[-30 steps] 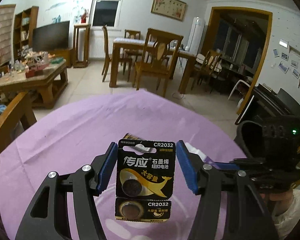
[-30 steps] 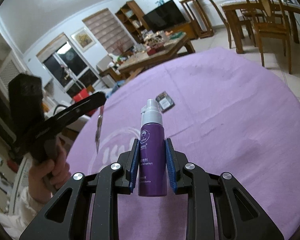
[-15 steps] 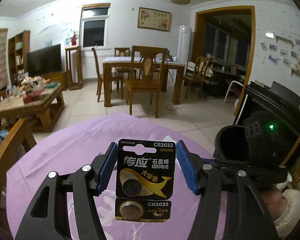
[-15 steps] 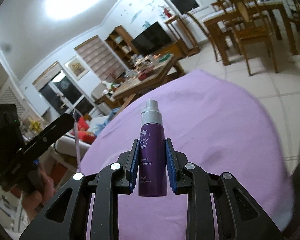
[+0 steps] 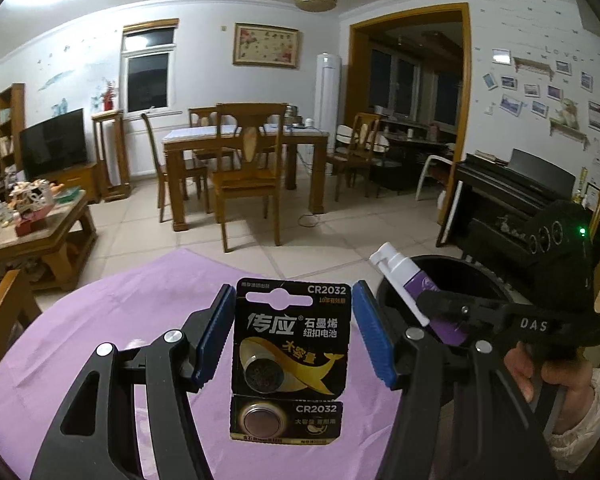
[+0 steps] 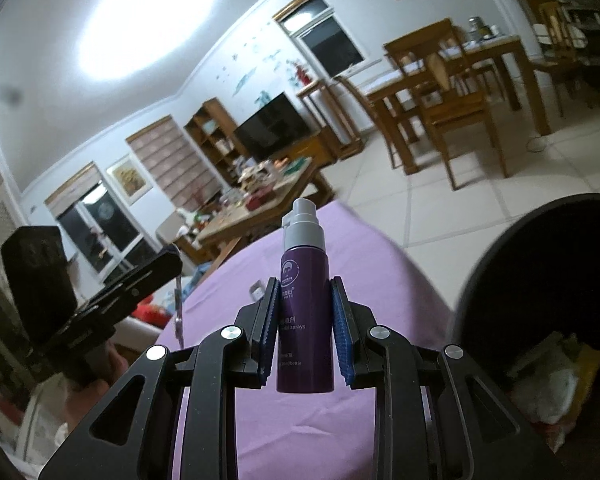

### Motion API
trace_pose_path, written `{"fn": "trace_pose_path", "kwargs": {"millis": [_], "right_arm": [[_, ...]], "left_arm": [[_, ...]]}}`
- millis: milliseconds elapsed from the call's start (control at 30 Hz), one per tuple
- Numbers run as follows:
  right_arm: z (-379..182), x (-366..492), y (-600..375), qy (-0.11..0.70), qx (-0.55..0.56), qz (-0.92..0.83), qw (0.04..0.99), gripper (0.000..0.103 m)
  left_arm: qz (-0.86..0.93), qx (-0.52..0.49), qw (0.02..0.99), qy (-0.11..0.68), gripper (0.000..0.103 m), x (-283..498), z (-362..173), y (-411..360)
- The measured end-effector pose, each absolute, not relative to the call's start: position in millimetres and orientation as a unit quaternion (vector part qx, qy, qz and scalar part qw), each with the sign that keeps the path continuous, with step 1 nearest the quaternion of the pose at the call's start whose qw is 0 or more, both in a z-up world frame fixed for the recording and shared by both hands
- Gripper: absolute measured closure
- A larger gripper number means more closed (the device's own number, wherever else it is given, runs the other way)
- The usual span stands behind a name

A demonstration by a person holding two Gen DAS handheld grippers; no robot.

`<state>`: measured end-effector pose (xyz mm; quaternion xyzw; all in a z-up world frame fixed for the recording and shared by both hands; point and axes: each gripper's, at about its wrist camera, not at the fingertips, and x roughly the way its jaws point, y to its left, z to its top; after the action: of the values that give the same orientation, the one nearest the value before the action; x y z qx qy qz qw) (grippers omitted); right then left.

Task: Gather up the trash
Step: 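Carry the battery card and spray bottle over the bin, then open both tools to drop the card and spray bottle into the bin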

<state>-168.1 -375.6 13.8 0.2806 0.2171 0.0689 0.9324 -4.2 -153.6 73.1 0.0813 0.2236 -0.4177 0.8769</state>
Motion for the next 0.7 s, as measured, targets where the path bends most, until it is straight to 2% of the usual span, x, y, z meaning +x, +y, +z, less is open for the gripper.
{"fn": "trace_pose_path", "kwargs": {"millis": [433,700], "right_arm": [[-18.1,-233.1,-460.0,0.212,0.322,-0.021,0.923,0.077],[-45.2,-256.1,-502.4,0.221,0.341,-0.087,0.91,0.077]], "left_arm": [[-0.502,0.068,0.83,0.235,0.044,-17.5,56.6,-223.7],[-0.567,0.028,0.766,0.302,0.044,-15.2,13.1,-285.1]]}}
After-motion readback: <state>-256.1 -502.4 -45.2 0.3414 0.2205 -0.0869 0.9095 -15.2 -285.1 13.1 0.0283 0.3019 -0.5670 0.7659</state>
